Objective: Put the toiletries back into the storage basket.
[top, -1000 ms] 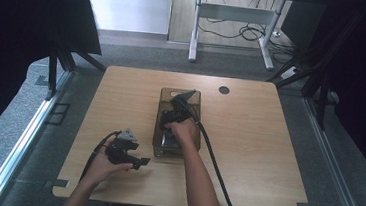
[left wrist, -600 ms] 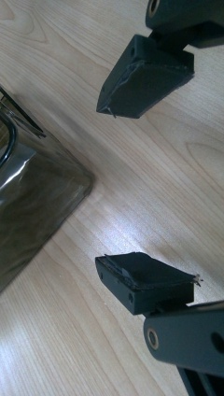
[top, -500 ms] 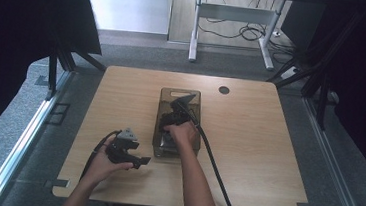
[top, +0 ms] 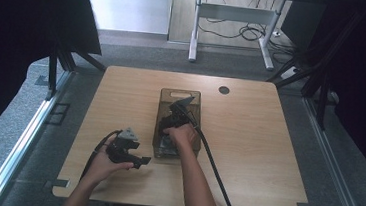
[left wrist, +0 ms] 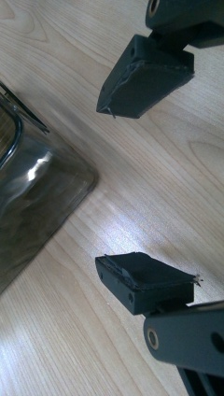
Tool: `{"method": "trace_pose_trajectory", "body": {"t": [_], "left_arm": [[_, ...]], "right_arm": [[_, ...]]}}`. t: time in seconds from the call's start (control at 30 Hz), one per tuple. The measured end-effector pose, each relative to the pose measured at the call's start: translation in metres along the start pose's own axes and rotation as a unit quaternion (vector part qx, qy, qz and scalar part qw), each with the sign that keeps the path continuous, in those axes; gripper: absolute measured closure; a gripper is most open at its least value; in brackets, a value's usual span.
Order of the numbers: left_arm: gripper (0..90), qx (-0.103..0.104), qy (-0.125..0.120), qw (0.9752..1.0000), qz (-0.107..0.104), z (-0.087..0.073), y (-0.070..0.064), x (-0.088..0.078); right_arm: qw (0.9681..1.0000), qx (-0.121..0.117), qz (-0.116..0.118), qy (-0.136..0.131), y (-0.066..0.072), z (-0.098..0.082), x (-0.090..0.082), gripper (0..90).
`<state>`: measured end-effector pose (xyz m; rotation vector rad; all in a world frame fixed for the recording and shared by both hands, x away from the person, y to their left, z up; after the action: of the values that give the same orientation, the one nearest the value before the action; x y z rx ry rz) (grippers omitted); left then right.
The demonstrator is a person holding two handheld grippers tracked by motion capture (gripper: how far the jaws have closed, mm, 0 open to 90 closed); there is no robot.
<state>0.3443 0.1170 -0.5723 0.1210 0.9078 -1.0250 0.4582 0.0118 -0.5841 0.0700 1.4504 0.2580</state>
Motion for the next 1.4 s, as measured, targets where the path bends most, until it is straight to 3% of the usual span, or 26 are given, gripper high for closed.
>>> {"method": "trace_pose_trajectory", "body": {"t": [0.17,0.37,0.47,0.67,0.9,1.1,1.27,1.4], "left_arm": [[22.9,0.001,0.002,1.0,-0.001,0.0,-0.001,0.001],[22.9,0.001,0.004,1.0,-0.001,0.0,-0.001,0.003],[22.9,0.0,0.005,1.0,0.001,0.0,0.0,0.003],[22.9,-0.003,0.01,0.9999,0.006,-0.003,0.004,0.003],[22.9,-0.013,0.007,0.9998,0.011,-0.005,0.007,0.003],[22.9,-0.016,0.008,0.9997,0.018,-0.007,0.009,0.001],[22.9,-0.014,0.011,0.9996,0.021,-0.007,0.009,0.001],[22.9,-0.015,0.009,0.9996,0.02,-0.007,0.007,0.001]], "right_arm": [[1.0,-0.005,0.001,-0.002,0.0,-0.001,-0.007,35.7],[0.9993,-0.02,-0.013,-0.028,-0.006,0.002,-0.023,34.4],[0.9987,-0.028,-0.005,-0.041,-0.009,0.002,-0.03,34.4],[0.9947,-0.072,0.003,-0.073,-0.014,0.003,-0.042,34.3],[0.9913,-0.094,0.027,-0.088,-0.019,-0.004,-0.052,36.9],[0.9864,-0.114,0.041,-0.111,-0.03,-0.012,-0.067,38.2],[0.9783,-0.134,0.066,-0.143,-0.037,-0.02,-0.082,39.5],[0.9738,-0.141,0.078,-0.16,-0.047,-0.027,-0.091,40.0]]}}
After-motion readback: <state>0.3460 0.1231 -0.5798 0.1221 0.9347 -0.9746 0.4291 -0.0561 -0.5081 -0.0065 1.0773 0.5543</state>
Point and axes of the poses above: each handheld gripper's, and its own axes: x roughly forward along the jaws, z roughly out of its top, y roughly to its left, the point moved 9 cm from there along x, roughly forward along the jaws, and after that the axes turned 11 degrees about -z, right-handed, at the moved point
